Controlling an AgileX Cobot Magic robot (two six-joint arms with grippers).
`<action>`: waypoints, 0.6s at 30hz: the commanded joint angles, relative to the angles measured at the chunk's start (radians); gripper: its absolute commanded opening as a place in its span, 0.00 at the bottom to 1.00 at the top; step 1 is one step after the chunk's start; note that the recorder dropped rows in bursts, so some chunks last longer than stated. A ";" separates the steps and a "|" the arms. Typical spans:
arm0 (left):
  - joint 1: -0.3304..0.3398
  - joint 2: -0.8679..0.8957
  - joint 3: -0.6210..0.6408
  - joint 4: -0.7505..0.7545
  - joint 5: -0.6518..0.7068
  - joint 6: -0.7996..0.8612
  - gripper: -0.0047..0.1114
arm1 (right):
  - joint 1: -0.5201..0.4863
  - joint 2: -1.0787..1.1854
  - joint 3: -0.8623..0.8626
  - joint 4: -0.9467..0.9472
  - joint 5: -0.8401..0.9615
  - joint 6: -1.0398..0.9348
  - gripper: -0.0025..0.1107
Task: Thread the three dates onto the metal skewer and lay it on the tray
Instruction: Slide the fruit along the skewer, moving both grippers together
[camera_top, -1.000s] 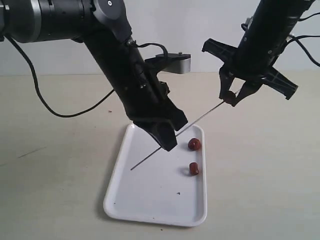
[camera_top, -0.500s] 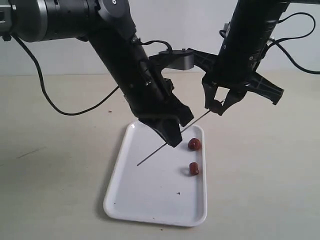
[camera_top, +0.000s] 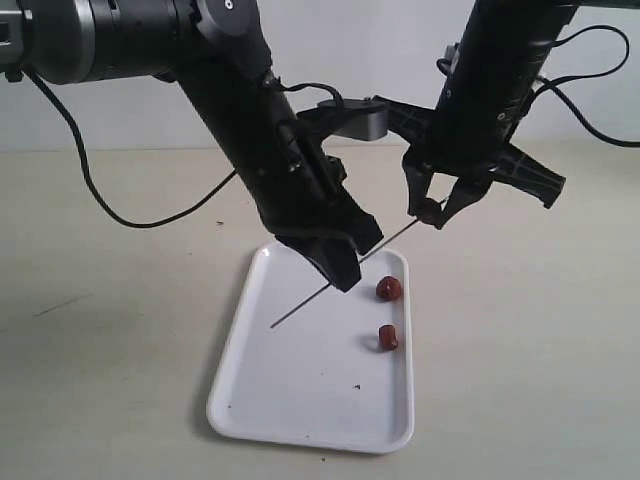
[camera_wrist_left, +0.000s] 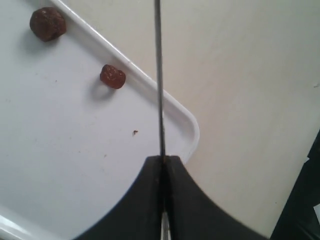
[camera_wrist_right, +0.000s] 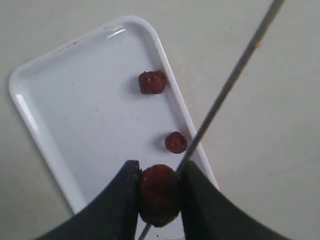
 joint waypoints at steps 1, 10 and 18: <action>-0.003 0.007 -0.007 0.001 -0.006 0.004 0.04 | 0.003 -0.004 -0.006 -0.001 -0.081 -0.010 0.26; -0.003 0.007 -0.007 0.001 -0.004 0.006 0.04 | 0.003 0.005 -0.006 0.044 -0.129 -0.010 0.26; -0.003 0.007 -0.007 -0.009 -0.012 0.030 0.04 | 0.003 0.005 -0.006 0.037 -0.122 -0.065 0.47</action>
